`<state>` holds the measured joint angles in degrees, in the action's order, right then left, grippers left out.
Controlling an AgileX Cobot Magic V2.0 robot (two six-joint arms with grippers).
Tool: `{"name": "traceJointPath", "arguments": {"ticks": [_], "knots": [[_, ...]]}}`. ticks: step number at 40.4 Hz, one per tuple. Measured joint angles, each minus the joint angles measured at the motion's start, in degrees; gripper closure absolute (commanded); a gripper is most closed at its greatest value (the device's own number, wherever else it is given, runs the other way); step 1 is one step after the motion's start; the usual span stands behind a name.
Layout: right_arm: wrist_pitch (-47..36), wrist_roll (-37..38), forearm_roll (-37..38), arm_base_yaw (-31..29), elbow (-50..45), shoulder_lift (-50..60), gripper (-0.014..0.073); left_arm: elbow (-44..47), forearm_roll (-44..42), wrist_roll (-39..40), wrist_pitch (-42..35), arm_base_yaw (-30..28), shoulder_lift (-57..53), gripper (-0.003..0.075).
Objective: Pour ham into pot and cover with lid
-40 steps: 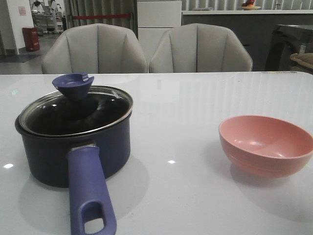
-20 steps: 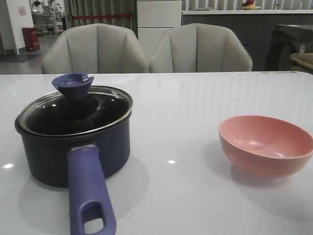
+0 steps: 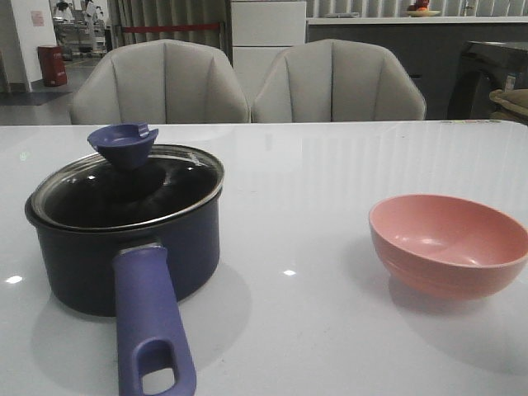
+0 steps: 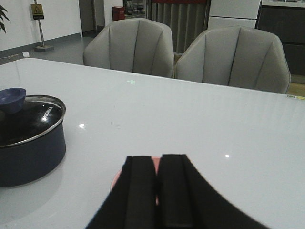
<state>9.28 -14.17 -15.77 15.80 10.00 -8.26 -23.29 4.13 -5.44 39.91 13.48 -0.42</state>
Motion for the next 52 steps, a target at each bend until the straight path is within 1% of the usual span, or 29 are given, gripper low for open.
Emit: {"name": "traceJointPath", "arguments": {"ticks": [5, 8, 15, 20, 25, 28, 34, 40, 52], "knots": [[0.0, 0.0, 0.0, 0.0, 0.0, 0.0, 0.0444, 2.2, -0.7, 0.0, -5.6, -1.7, 0.0, 0.0606], [0.0, 0.0, 0.0, 0.0, 0.0, 0.0, 0.0444, 3.9, -0.7, 0.0, -8.9, -4.1, 0.0, 0.0606], [0.0, 0.0, 0.0, 0.0, 0.0, 0.0, 0.0444, 8.3, -0.9, 1.1, -13.0, -9.2, 0.0, 0.0606], [0.0, 0.0, 0.0, 0.0, 0.0, 0.0, 0.0444, 11.9, -1.3, 3.0, -15.4, -11.1, 0.0, 0.0606], [0.0, 0.0, 0.0, 0.0, 0.0, 0.0, 0.0444, 16.5, -4.1, 8.2, -20.2, -11.4, 0.0, 0.0606], [0.0, 0.0, 0.0, 0.0, 0.0, 0.0, 0.0444, 19.3, -5.0, 9.8, -23.7, -11.4, 0.0, 0.0606], [0.0, 0.0, 0.0, 0.0, 0.0, 0.0, 0.0444, 23.6, -5.5, 10.6, -29.6, -11.4, 0.0, 0.0606], [0.0, 0.0, 0.0, 0.0, 0.0, 0.0, 0.0444, 23.7, -5.5, 10.7, -35.2, -11.4, 0.0, 0.0606], [0.0, 0.0, 0.0, 0.0, 0.0, 0.0, 0.0444, 23.7, -5.6, 10.8, -36.7, -11.4, 0.0, 0.0606]]}}
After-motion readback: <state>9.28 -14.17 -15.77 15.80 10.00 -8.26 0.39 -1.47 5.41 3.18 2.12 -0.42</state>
